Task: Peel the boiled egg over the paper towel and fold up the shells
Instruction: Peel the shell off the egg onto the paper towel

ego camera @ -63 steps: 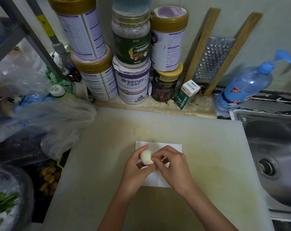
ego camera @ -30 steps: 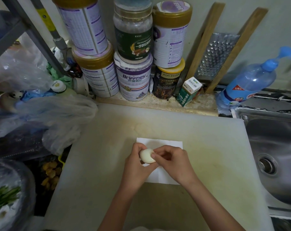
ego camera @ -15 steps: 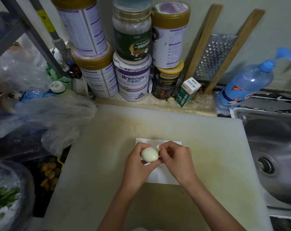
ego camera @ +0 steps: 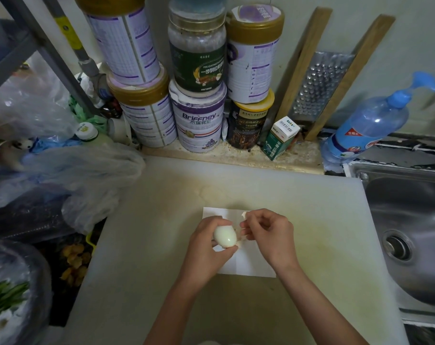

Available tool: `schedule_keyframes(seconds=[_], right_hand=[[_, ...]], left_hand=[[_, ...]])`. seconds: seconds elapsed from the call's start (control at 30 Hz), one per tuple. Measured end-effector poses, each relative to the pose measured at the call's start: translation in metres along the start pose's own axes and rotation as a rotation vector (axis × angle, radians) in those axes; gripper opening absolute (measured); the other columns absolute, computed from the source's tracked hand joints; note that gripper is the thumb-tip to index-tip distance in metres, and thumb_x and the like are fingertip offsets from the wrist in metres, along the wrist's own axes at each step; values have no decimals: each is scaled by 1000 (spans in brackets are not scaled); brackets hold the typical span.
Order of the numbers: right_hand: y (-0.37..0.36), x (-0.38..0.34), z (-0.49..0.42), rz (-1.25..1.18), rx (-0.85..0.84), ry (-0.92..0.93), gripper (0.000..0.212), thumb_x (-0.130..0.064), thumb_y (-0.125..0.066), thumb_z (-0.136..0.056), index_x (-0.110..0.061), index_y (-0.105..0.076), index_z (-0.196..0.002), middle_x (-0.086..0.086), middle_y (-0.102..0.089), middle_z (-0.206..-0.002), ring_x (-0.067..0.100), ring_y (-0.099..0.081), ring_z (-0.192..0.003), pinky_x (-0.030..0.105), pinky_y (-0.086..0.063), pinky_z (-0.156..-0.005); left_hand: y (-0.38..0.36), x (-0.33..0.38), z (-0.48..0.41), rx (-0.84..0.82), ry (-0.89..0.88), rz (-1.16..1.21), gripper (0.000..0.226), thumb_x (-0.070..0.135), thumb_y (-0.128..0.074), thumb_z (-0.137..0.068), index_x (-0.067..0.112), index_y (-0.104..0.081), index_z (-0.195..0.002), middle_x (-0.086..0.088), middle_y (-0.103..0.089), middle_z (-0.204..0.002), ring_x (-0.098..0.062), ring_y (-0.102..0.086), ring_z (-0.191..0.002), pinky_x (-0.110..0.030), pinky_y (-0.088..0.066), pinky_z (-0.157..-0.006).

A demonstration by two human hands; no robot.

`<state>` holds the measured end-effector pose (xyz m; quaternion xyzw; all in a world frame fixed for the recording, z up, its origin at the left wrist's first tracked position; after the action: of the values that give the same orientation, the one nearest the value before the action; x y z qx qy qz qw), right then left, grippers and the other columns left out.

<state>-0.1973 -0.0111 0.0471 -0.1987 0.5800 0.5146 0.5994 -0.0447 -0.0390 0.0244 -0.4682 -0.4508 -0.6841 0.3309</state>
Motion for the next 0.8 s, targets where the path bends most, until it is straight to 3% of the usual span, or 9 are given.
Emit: schedule_keyframes(seconds=[0.17, 0.33, 0.47, 0.57, 0.67, 0.8], right_hand=[[-1, 6, -3, 303, -40, 79, 16, -16, -68, -81, -17, -69, -65, -6, -69, -57, 8, -66, -55, 32, -55, -66], [-5, 8, 0, 295, -118, 127, 18, -17, -67, -84, -16, -68, -66, -6, -69, -60, 8, -66, -55, 33, -55, -65], [-7, -2, 3, 320, -160, 224, 19, -9, -55, -92, -16, -72, -96, -4, -74, -85, 4, -67, -70, 27, -55, -74], [-9, -14, 7, 257, -291, 309, 32, -4, -51, -92, -20, -64, -117, -5, -69, -110, 0, -63, -93, 13, -49, -83], [-15, -22, 14, 239, -442, 379, 33, -12, -52, -94, -26, -59, -123, -12, -62, -117, 1, -56, -108, 15, -45, -90], [-13, -28, 15, 203, -359, 373, 24, -19, -63, -88, -26, -66, -111, -10, -66, -106, 3, -59, -101, 26, -50, -86]], left_hand=[[0, -13, 1, 0, 193, 262, 46, 11, -82, -68, 34, -63, -104, 4, -61, -116, -2, -63, -99, -10, -49, -72], [5, -18, 2, -23, 289, 372, 44, 26, -83, -70, 40, -65, -108, 7, -68, -105, 0, -67, -89, -14, -51, -72], [4, -18, 4, -27, 320, 541, 41, 28, -79, -67, 32, -65, -106, -10, -70, -106, -22, -70, -95, -34, -57, -84], [1, -15, 5, -61, 323, 667, 36, 25, -77, -73, 24, -65, -107, -14, -71, -104, -29, -70, -96, -28, -56, -79], [-1, -12, 5, -120, 305, 734, 41, 31, -75, -78, 19, -60, -113, -15, -72, -101, -29, -68, -100, -26, -55, -81], [0, -8, 4, -152, 279, 728, 37, 40, -71, -79, 20, -63, -110, -13, -72, -104, -28, -68, -103, -26, -54, -83]])
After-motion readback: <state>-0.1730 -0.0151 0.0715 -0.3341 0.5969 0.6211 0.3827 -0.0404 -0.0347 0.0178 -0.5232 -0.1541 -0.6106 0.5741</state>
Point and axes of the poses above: each hand's wrist, its own z-axis away from the middle knuckle, its own y-axis out of the back of the hand, x = y × z, the point moved 5 cm from there along -z, towards the middle knuckle
